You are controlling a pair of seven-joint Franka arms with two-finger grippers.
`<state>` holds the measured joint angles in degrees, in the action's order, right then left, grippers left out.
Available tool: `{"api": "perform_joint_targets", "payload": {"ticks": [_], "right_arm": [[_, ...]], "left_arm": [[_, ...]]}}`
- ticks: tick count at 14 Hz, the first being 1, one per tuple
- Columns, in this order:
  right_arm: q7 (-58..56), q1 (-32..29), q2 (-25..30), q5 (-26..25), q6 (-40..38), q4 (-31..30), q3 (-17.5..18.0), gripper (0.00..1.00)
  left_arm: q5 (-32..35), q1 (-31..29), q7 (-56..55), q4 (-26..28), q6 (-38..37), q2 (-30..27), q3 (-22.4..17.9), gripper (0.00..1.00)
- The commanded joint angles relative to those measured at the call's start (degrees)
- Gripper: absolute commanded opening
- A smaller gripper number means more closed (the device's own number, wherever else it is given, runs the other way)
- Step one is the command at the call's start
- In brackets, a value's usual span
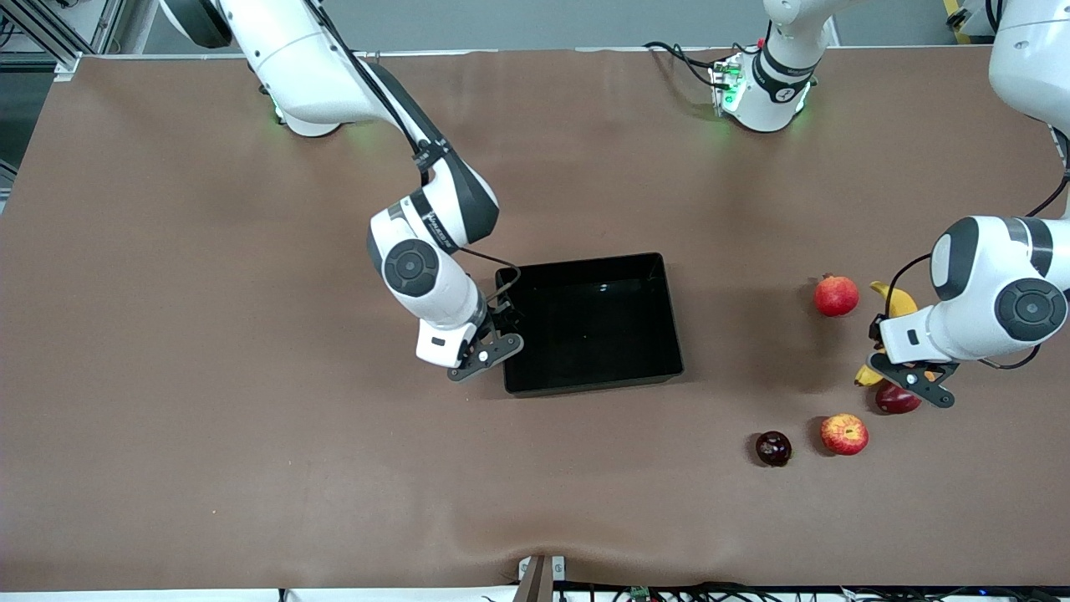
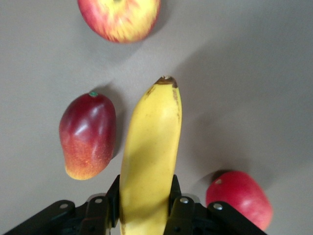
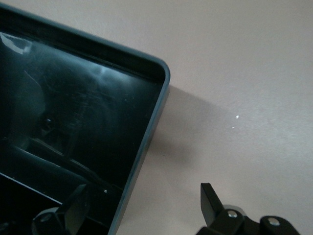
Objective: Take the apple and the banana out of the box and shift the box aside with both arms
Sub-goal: 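Place the banana by the apples while the right gripper grasps the box rim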
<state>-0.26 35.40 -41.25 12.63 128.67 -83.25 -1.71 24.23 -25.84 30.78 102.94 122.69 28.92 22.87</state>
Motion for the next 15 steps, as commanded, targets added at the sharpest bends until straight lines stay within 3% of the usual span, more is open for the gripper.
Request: {"api": "perform_joint_targets", "payload": {"ticks": [1,3,4,6,7,13,14,15], "right_arm": [[-0.2,0.9,-2.1,0.6,2.6,0.3,-0.6,1.00],[-0.2,1.3,-2.9,0.5,2.9,0.3,-0.6,1.00],[-0.2,1.5,-3.0,0.4,3.1,0.2,-0.6,0.80],[-0.3,1.7,-3.0,0.2,3.1,-0.2,-0.7,0.08],[-0.3,1.8,-3.0,0.2,3.1,-0.5,-0.7,0.00],[2.3,1.7,-0.4,-0.1,1.9,-0.9,-2.7,0.00],[2.7,1.5,0.5,-0.1,1.2,-0.9,-2.8,0.00],[3.9,1.3,1.3,-0.1,0.9,-0.9,-2.8,0.00]], "left_arm": [[-0.9,-3.7,4.9,4.6,5.4,-0.8,0.8,0.00],[-0.8,-4.7,5.1,7.8,9.4,-0.6,0.7,0.00],[-0.8,-5.4,5.1,9.6,12.2,-0.6,0.7,0.00],[-0.8,-6.3,5.0,11.3,15.4,0.0,0.6,0.00],[-0.8,-6.5,5.0,12.3,17.1,0.4,0.6,0.00],[-0.3,-7.7,5.1,13.2,24.6,3.6,0.7,0.00],[-0.1,-7.7,5.3,13.1,25.8,4.4,0.7,0.18],[-0.1,-7.7,5.5,13.1,26.5,4.5,0.7,0.69]]}}
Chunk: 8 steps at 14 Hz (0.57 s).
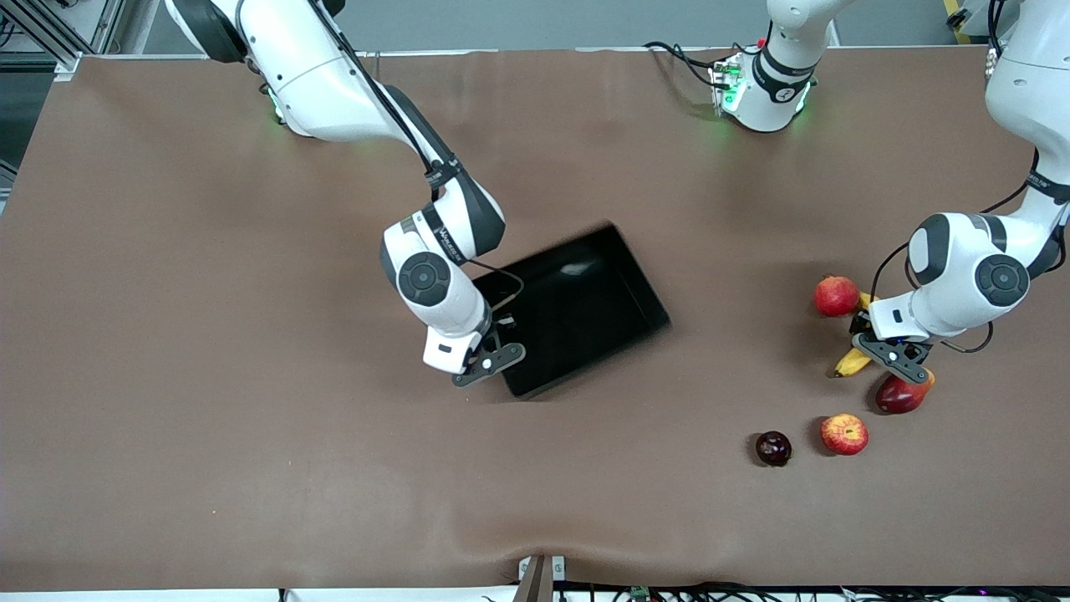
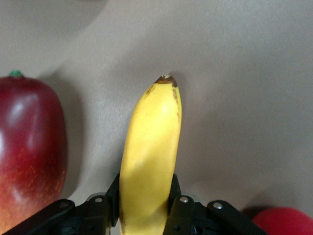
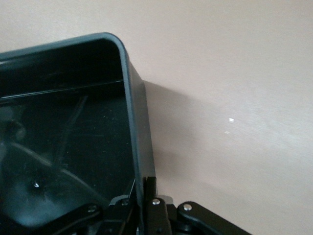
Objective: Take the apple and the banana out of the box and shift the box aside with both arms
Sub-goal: 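Place the banana by the apples while the right gripper grasps the box rim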
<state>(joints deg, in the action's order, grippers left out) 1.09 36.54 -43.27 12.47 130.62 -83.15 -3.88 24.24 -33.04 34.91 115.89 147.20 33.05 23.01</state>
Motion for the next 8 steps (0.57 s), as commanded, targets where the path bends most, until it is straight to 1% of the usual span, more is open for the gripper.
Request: {"api": "perform_joint_targets", "payload": {"ticks": [1,3,5,7,8], "right_arm": [[4.0,-0.1,4.6,0.1,-1.4,-1.1,-0.6,0.00],[5.7,-1.4,9.2,0.1,-3.5,-3.2,-0.8,0.00],[5.7,-4.0,13.0,0.1,-6.9,-4.7,-0.8,0.00],[5.6,-7.0,16.6,0.1,-9.8,-6.7,-0.8,0.00],[5.2,-9.2,18.4,0.1,-10.5,-8.2,-0.8,0.00]], "left_arm": [[0.1,-0.5,2.0,0.1,2.0,0.1,0.5,1.00],[0.1,-0.8,3.3,0.0,2.0,-0.7,0.6,1.00],[-0.5,-0.6,3.0,0.0,1.3,-3.5,1.2,1.00],[-2.7,-0.8,2.4,-1.2,-2.3,-6.4,3.1,1.00],[-6.1,-0.8,2.3,-2.4,-5.9,-8.2,3.8,1.00]]}}
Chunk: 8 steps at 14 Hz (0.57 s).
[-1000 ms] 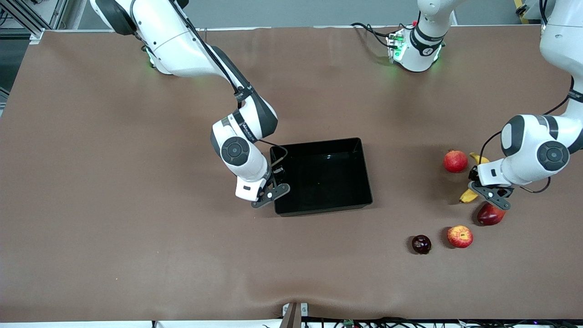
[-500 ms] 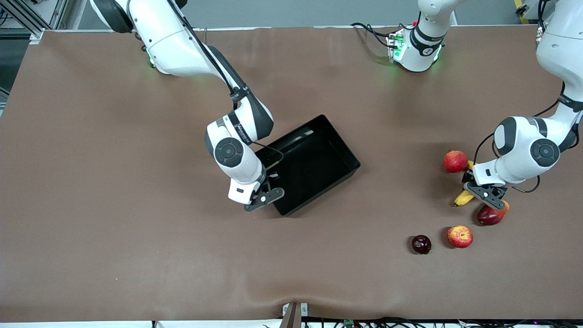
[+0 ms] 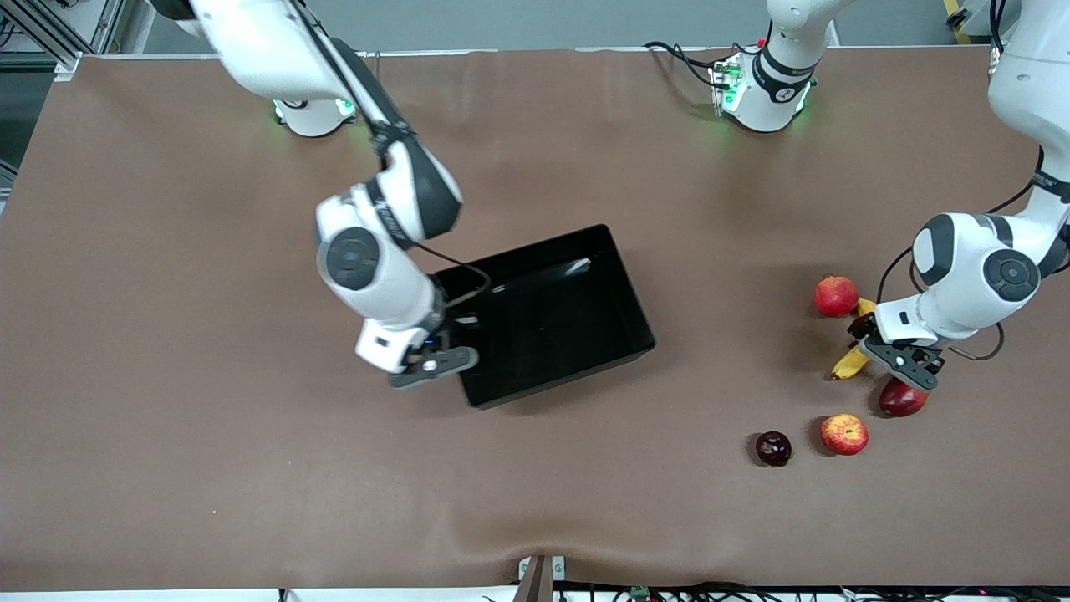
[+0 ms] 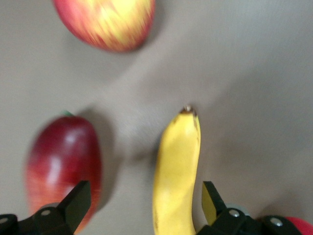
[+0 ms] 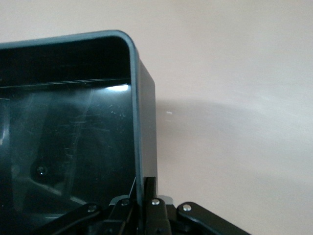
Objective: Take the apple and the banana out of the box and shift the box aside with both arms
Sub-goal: 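Place the banana by the apples while the right gripper grasps the box rim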
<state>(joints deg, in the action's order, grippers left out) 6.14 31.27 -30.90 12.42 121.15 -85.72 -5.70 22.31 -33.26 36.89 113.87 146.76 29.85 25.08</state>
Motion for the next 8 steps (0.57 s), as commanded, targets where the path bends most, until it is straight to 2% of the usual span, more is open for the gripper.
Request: {"api": "perform_joint_targets", "payload": {"ticks": [1,5,8], "right_arm": [[-0.3,-6.6,7.8,0.1,-1.1,-7.7,1.1,0.00],[-8.6,-16.7,13.0,0.1,-0.3,-16.1,1.1,0.00],[-16.6,-27.1,12.8,1.1,-0.7,-17.5,1.3,0.00]], "left_arm": [[-7.3,-0.6,0.3,-1.6,-8.7,-6.5,2.8,1.00],[-14.4,-0.4,-2.3,-6.5,-21.6,-11.9,4.4,1.00],[-14.7,-0.3,-13.6,-6.7,-27.3,-18.3,6.6,1.00]]}}
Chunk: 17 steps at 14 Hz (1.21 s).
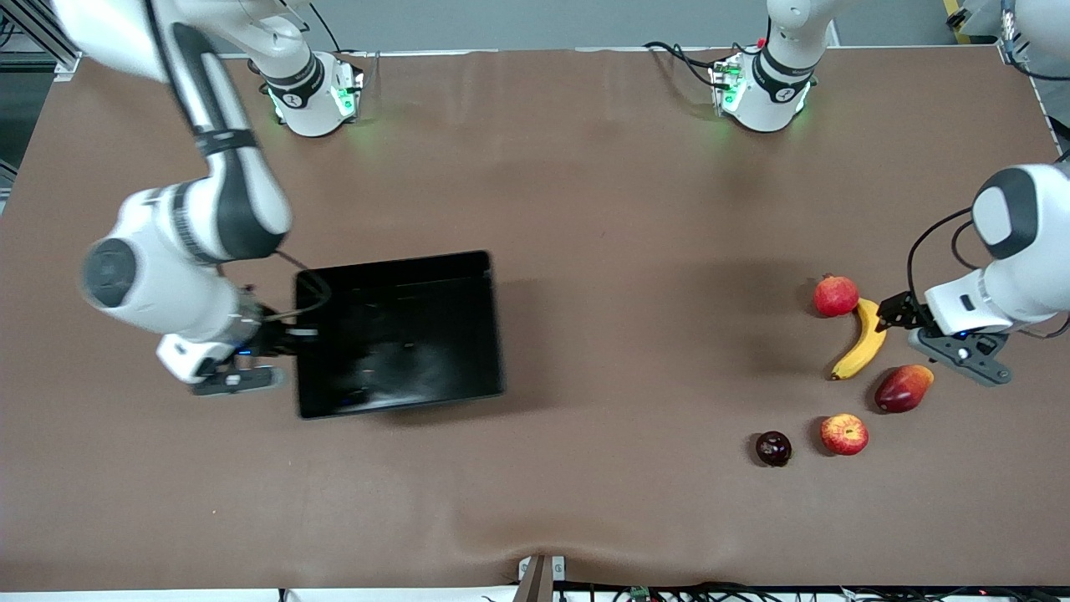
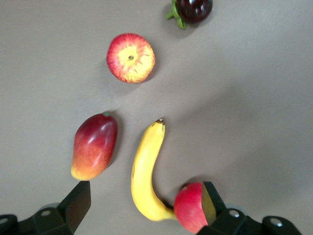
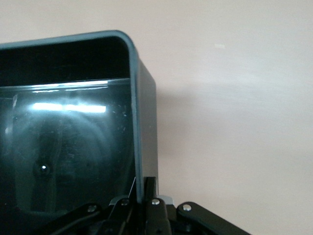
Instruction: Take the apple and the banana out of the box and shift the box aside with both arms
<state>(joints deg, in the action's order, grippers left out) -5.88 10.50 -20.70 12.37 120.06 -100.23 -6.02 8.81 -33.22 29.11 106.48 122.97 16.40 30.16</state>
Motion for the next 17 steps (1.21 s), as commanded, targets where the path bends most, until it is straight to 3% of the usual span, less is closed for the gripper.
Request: {"api": "perform_joint_targets", "payload": {"ticks": [1,6,9,14,17], "right_arm": [[-6.4,-9.7,2.2,1.5,0.4,-3.0,1.6,0.00],[-17.2,-21.9,-1.3,1.7,2.0,-3.0,1.6,0.00],[-23.5,-26.6,-4.7,8.8,3.9,-2.9,1.5,0.00],[-30.0,-31.2,-9.3,10.3,10.2,-2.3,1.6,0.00],[-30.4,-31.8,-10.1,10.2,10.9,-2.3,1.5,0.00]], "left_arm": [[-1.2,-0.4,-10.4,-0.2,-6.2,-6.8,2.8,1.00],[-1.1,-0.3,-25.6,-14.8,-26.2,-7.4,7.6,1.00],[-1.1,-0.4,-25.6,-24.6,-36.5,-7.0,7.3,1.00],[0.8,-0.7,-25.2,-27.4,-39.2,-8.8,6.9,1.00],[0.9,-1.0,-25.2,-30.5,-38.8,-9.0,3.8,1.00]]}}
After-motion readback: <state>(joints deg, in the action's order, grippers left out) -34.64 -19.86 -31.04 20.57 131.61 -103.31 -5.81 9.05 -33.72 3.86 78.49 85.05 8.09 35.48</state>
